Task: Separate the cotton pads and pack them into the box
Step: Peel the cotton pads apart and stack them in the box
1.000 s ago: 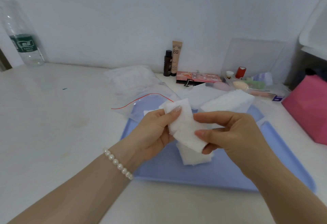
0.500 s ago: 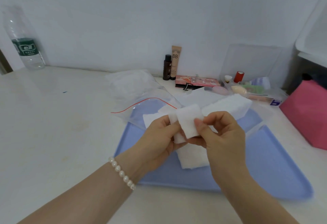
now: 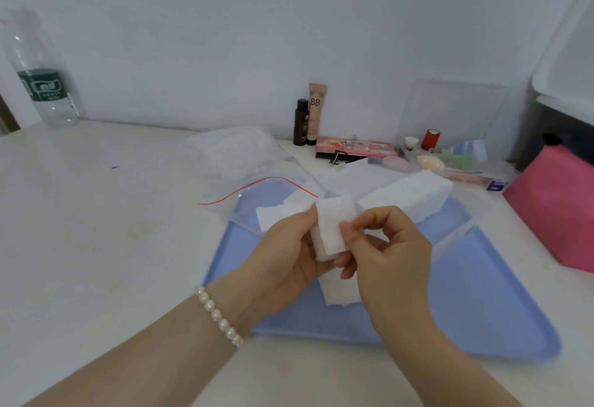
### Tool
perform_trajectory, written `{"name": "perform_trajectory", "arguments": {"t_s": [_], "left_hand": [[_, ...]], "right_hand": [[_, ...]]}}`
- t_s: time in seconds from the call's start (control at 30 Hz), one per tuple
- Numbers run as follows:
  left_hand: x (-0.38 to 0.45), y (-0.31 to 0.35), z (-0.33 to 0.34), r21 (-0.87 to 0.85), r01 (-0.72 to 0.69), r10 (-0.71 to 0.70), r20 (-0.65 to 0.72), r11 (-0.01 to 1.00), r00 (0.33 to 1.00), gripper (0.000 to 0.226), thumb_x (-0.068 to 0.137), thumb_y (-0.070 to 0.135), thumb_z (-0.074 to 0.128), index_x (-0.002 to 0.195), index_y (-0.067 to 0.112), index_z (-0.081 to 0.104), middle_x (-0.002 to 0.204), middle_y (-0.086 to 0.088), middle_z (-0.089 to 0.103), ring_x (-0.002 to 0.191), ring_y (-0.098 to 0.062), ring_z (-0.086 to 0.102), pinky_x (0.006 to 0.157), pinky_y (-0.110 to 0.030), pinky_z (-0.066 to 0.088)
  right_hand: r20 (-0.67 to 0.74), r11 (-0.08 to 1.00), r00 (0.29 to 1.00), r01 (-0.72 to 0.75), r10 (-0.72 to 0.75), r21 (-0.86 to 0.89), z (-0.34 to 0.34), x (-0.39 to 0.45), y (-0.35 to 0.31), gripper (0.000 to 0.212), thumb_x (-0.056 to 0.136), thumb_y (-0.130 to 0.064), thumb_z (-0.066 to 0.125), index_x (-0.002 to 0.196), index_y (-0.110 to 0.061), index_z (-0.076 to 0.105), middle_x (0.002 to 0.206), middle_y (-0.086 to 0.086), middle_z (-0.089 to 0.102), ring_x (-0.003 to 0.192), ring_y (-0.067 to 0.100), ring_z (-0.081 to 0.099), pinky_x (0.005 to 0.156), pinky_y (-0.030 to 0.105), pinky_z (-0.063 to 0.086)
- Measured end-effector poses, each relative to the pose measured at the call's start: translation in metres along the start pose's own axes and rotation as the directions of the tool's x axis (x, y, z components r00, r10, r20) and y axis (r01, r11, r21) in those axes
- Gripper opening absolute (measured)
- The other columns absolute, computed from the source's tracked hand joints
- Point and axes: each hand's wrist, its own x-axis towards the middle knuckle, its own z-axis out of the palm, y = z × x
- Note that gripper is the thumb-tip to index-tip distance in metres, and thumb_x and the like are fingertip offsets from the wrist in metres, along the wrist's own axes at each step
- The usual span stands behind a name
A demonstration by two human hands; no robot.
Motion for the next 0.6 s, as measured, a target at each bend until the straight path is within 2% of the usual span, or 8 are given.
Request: {"name": "perform_trajectory", "arguments": {"t_s": [0.1, 0.17, 0.27, 0.37, 0.4, 0.47, 0.53, 0.6], "left_hand": [[0.0, 0.001, -0.001, -0.006, 0.017, -0.017, 0.004, 1.0, 1.0, 0.061, 0.091, 0.051, 0.037, 0.114, -0.001, 0.061, 0.09, -0.019, 0.062, 0.053, -0.021, 0.047, 0.055, -0.027, 0.051], [-0.001, 0.0, -0.002, 0.056, -0.02, 0.019, 0.006, 0.998, 1.0, 0.069, 0.08, 0.058, 0.045, 0.111, -0.001, 0.062, 0.094, -0.022, 0.062, 0.056, -0.022, 0.047, 0.057, -0.028, 0.052], [-0.005, -0.002, -0.001, 0.191, -0.099, 0.103, -0.012, 0.977, 0.995, 0.05, 0.078, 0.032, 0.063, 0.108, -0.008, 0.06, 0.095, -0.026, 0.063, 0.07, -0.029, 0.052, 0.057, -0.027, 0.051], [-0.012, 0.003, -0.006, 0.239, -0.076, 0.096, -0.074, 0.968, 0.993, 0.037, 0.073, 0.021, 0.066, 0.104, 0.001, 0.065, 0.103, -0.019, 0.069, 0.088, -0.027, 0.066, 0.072, -0.031, 0.059], [-0.017, 0.006, -0.008, 0.251, -0.067, 0.092, -0.088, 0.966, 0.992, 0.03, 0.075, 0.019, 0.065, 0.102, 0.005, 0.066, 0.101, -0.015, 0.07, 0.089, -0.023, 0.067, 0.077, -0.032, 0.058], [-0.029, 0.011, -0.02, 0.321, -0.064, 0.109, -0.126, 0.945, 0.986, 0.027, 0.076, 0.018, 0.065, 0.101, 0.006, 0.066, 0.094, -0.01, 0.071, 0.084, -0.019, 0.068, 0.075, -0.033, 0.058], [-0.041, 0.013, -0.037, 0.401, -0.088, 0.179, -0.197, 0.912, 0.964, 0.035, 0.067, 0.021, 0.07, 0.097, 0.003, 0.068, 0.089, -0.011, 0.072, 0.078, -0.018, 0.068, 0.069, -0.034, 0.059], [-0.049, 0.013, -0.05, 0.415, -0.122, 0.247, -0.264, 0.902, 0.932, 0.033, 0.061, 0.022, 0.072, 0.088, 0.003, 0.069, 0.088, -0.019, 0.072, 0.078, -0.024, 0.069, 0.068, -0.038, 0.059]], "right_hand": [[0.022, 1.0, 1.0, -0.007, 0.007, -0.014, -0.001, 0.0, 0.002, 0.019, 0.083, 0.003, 0.062, 0.07, -0.008, 0.053, 0.046, -0.002, 0.055, 0.038, 0.013, 0.054, 0.039, 0.021, 0.044], [0.029, 0.999, 1.0, -0.002, 0.003, -0.033, 0.0, 0.0, 0.004, 0.019, 0.084, 0.002, 0.062, 0.071, -0.009, 0.054, 0.045, -0.002, 0.055, 0.039, 0.013, 0.054, 0.04, 0.021, 0.044], [0.059, 0.998, 0.998, 0.021, -0.018, -0.056, 0.001, -0.004, 0.003, 0.019, 0.084, 0.002, 0.061, 0.071, -0.01, 0.054, 0.045, -0.002, 0.055, 0.039, 0.011, 0.052, 0.04, 0.018, 0.042], [0.06, 0.996, 0.995, 0.077, -0.074, -0.038, -0.002, -0.005, 0.002, 0.022, 0.081, 0.008, 0.06, 0.07, -0.01, 0.055, 0.056, -0.003, 0.056, 0.042, 0.016, 0.049, 0.038, 0.016, 0.039], [0.053, 0.994, 0.993, 0.103, -0.101, -0.039, -0.004, -0.005, 0.001, 0.023, 0.081, 0.01, 0.058, 0.069, -0.01, 0.055, 0.057, -0.003, 0.055, 0.043, 0.018, 0.048, 0.038, 0.015, 0.038], [0.064, 0.984, 0.986, 0.159, -0.154, -0.078, -0.01, -0.002, 0.0, 0.028, 0.079, 0.014, 0.054, 0.068, -0.011, 0.057, 0.056, 0.001, 0.056, 0.045, 0.021, 0.049, 0.04, 0.015, 0.039], [0.154, 0.945, 0.965, 0.244, -0.214, -0.217, -0.012, -0.001, 0.001, 0.027, 0.077, 0.008, 0.056, 0.067, -0.016, 0.062, 0.056, -0.001, 0.06, 0.048, 0.012, 0.054, 0.047, 0.015, 0.043], [0.311, 0.846, 0.922, 0.347, -0.23, -0.404, -0.006, 0.0, 0.005, 0.025, 0.077, 0.005, 0.057, 0.073, -0.017, 0.068, 0.066, -0.008, 0.066, 0.063, 0.002, 0.059, 0.06, 0.01, 0.044]]}}
